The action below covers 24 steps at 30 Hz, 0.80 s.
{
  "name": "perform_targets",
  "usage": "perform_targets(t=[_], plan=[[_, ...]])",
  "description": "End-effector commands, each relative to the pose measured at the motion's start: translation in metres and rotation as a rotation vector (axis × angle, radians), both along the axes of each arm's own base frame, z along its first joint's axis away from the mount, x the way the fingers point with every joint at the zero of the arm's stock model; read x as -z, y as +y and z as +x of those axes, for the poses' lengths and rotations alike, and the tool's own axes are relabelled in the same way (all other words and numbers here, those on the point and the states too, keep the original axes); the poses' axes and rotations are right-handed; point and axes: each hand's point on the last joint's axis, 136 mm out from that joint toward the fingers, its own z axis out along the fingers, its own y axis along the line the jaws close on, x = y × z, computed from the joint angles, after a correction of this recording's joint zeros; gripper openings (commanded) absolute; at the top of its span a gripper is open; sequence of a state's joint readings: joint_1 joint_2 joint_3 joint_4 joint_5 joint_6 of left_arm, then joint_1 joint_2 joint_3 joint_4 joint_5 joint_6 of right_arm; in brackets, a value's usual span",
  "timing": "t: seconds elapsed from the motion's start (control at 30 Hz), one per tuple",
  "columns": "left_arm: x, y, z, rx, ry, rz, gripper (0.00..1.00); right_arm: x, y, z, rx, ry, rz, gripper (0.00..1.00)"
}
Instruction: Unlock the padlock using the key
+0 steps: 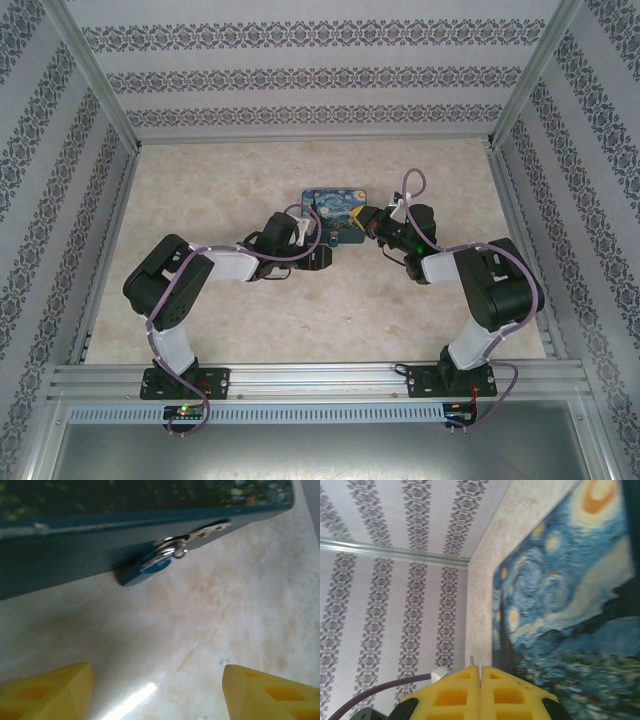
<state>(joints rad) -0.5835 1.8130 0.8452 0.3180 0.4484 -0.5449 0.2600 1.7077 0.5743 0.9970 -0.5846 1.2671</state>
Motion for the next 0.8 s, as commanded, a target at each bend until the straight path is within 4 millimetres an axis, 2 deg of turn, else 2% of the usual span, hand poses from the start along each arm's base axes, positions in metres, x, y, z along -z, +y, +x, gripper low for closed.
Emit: perform_targets(t=[0.0, 0.37, 0.77], plan=[[0.001, -0.005, 0.013, 0.03, -0.102, 0.039, 0.69, 0.0, 0.002, 0.009, 0.035, -0.011, 0.011, 0.0], [0.004, -0.022, 0.04, 0.048, -0.182, 0.026, 0.67, 0.02, -0.001, 0.021, 0.069, 0.033, 0.006, 0.0], [0.013, -0.035, 0.053, 0.043, -0.226, 0.048, 0.66, 0.033, -0.005, 0.026, 0.077, 0.056, 0.029, 0.0]])
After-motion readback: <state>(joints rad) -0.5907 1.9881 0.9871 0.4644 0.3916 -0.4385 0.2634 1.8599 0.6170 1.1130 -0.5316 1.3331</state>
